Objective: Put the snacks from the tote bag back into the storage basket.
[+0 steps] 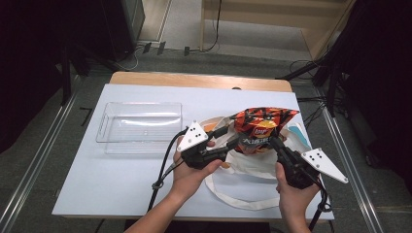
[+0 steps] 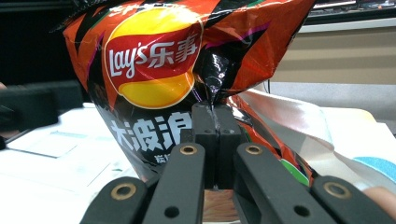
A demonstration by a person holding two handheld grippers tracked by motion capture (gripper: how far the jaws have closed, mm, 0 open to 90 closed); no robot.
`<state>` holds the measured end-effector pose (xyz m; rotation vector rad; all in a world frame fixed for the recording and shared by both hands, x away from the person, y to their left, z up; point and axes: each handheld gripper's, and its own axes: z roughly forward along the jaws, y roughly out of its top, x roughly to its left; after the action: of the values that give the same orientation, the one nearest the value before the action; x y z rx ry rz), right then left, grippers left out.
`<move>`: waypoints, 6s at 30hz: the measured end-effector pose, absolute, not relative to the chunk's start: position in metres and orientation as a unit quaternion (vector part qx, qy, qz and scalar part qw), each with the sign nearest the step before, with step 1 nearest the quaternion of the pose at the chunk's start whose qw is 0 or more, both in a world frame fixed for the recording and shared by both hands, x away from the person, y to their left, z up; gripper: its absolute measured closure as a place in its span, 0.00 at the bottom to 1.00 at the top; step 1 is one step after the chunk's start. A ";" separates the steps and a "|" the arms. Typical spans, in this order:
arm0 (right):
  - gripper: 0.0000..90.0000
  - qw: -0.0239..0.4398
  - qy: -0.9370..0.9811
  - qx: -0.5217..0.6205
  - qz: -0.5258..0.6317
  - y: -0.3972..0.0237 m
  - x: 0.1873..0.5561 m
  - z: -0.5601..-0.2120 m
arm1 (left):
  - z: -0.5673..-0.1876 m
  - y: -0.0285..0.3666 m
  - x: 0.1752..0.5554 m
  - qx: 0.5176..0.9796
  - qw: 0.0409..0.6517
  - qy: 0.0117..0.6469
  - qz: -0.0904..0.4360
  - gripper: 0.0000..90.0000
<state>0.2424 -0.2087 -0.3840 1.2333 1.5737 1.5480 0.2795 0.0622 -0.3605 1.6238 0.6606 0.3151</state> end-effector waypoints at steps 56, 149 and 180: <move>0.40 0.274 0.643 0.490 0.520 -0.227 0.241 -0.438 | -0.286 0.074 0.304 0.684 0.657 0.291 0.129 1.00; 0.16 0.257 0.661 0.503 0.494 -0.236 0.245 -0.450 | -0.360 0.312 0.344 0.631 0.552 0.505 0.205 0.76; 0.16 0.254 0.667 0.509 0.482 -0.234 0.246 -0.454 | -0.398 0.310 0.323 0.701 0.558 0.426 0.124 1.00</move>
<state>0.2458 -0.2342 -0.4541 1.3833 1.8117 1.3093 0.3235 0.3102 -0.3978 1.6539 1.0058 0.2926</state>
